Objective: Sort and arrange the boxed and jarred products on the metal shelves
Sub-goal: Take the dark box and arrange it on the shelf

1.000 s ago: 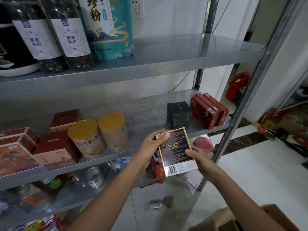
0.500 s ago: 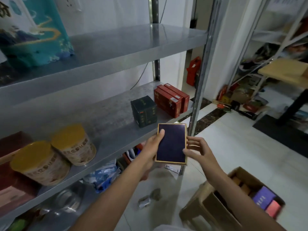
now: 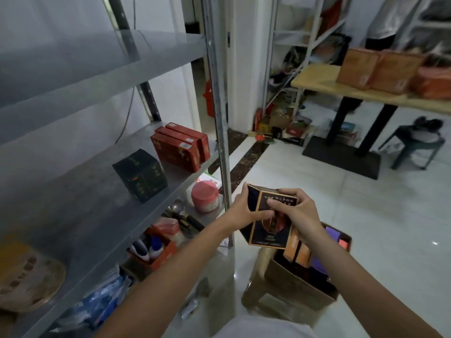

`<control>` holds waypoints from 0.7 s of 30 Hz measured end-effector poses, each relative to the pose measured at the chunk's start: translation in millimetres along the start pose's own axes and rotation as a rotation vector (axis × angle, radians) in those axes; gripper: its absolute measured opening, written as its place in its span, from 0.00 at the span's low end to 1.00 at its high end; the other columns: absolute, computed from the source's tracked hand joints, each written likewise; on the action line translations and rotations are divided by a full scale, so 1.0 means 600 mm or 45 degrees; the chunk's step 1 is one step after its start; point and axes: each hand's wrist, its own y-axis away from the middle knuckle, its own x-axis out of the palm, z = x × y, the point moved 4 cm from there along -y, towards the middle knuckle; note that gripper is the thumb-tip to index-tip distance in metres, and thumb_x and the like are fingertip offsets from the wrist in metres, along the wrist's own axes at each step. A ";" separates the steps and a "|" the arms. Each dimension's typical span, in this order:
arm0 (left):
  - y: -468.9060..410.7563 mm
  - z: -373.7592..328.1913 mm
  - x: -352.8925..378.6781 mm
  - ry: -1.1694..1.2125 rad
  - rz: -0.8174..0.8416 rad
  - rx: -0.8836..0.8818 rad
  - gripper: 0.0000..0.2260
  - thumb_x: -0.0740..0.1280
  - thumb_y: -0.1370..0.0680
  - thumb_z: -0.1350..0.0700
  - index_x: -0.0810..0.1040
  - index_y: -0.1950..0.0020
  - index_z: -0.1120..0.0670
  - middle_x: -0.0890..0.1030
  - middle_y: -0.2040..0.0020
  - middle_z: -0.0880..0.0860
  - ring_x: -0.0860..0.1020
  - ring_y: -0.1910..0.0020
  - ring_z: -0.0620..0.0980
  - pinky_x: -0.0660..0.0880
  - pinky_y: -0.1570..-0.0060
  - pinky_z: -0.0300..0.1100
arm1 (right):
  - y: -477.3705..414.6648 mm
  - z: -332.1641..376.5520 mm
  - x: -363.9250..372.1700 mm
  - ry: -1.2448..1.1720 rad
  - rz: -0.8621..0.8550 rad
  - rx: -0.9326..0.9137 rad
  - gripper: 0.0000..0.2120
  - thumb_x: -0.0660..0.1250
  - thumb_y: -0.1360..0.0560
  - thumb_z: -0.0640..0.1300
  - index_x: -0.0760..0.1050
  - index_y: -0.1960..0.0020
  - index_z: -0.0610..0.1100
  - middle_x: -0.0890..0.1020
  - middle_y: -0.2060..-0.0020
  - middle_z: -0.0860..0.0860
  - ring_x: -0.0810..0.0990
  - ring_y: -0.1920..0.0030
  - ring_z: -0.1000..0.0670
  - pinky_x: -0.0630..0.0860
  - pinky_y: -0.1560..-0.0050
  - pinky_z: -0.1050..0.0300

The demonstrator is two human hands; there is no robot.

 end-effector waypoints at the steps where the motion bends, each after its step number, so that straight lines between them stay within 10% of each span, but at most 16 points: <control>1: -0.010 0.000 0.009 0.047 0.057 0.003 0.26 0.76 0.28 0.49 0.64 0.40 0.37 0.78 0.43 0.47 0.80 0.47 0.38 0.79 0.50 0.37 | -0.003 -0.005 -0.017 -0.013 0.000 0.015 0.19 0.78 0.32 0.43 0.77 0.43 0.46 0.82 0.51 0.50 0.83 0.54 0.50 0.80 0.61 0.57; 11: -0.132 0.037 0.119 0.268 0.270 -0.144 0.14 0.69 0.22 0.56 0.76 0.37 0.53 0.80 0.40 0.59 0.81 0.46 0.54 0.79 0.47 0.45 | -0.051 -0.081 -0.150 -0.033 0.207 0.177 0.30 0.73 0.30 0.30 0.74 0.34 0.52 0.84 0.49 0.45 0.85 0.53 0.48 0.82 0.61 0.53; 18: -0.199 0.126 0.186 0.546 0.139 -0.451 0.13 0.65 0.20 0.54 0.75 0.36 0.55 0.84 0.46 0.56 0.83 0.51 0.53 0.81 0.54 0.46 | -0.115 -0.191 -0.182 -0.066 -0.147 0.313 0.26 0.73 0.29 0.30 0.70 0.35 0.43 0.80 0.46 0.43 0.80 0.53 0.48 0.79 0.69 0.63; 21: -0.224 0.165 0.210 0.612 0.084 -0.553 0.12 0.66 0.20 0.54 0.75 0.37 0.54 0.85 0.50 0.54 0.84 0.55 0.51 0.80 0.61 0.43 | -0.143 -0.236 -0.203 0.194 -0.168 0.291 0.25 0.72 0.26 0.37 0.69 0.31 0.42 0.76 0.36 0.40 0.76 0.38 0.43 0.80 0.45 0.50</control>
